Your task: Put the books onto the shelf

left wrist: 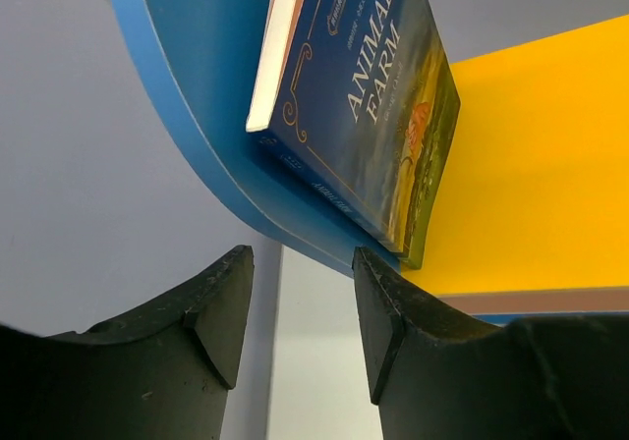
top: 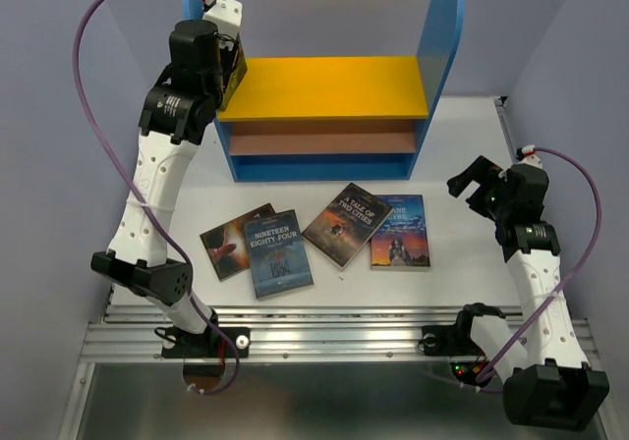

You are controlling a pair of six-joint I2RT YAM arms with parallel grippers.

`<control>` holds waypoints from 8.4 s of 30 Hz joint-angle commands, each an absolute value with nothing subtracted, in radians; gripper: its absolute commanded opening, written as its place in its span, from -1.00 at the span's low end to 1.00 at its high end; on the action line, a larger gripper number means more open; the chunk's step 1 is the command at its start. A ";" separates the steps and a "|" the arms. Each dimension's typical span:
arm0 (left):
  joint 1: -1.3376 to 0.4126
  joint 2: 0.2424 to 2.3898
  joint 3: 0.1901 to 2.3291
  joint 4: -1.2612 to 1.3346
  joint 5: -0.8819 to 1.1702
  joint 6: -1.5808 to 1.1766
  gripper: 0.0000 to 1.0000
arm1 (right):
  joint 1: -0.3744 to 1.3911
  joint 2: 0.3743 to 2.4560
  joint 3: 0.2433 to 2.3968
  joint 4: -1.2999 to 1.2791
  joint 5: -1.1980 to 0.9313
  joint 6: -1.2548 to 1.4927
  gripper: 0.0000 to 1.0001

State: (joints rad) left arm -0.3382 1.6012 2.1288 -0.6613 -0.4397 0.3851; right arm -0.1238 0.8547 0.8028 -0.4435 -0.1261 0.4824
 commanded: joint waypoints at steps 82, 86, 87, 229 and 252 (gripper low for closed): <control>-0.377 2.089 2.289 -0.069 -1.032 -0.181 0.98 | -0.123 0.798 0.779 -0.393 -0.181 0.453 1.00; -0.377 2.077 2.287 -0.124 -1.031 -0.219 0.98 | -0.123 0.796 0.778 -0.391 -0.172 0.454 1.00; -0.377 2.068 2.281 -0.130 -1.020 -0.227 0.98 | -0.123 0.798 0.778 -0.393 -0.172 0.454 1.00; -0.601 1.649 0.684 0.715 0.627 -0.557 -0.32 | 0.861 1.123 0.434 0.490 0.361 0.871 -0.99; -0.569 0.859 0.709 0.272 0.456 -0.489 0.98 | 0.861 0.611 0.626 0.218 -0.120 0.578 -0.99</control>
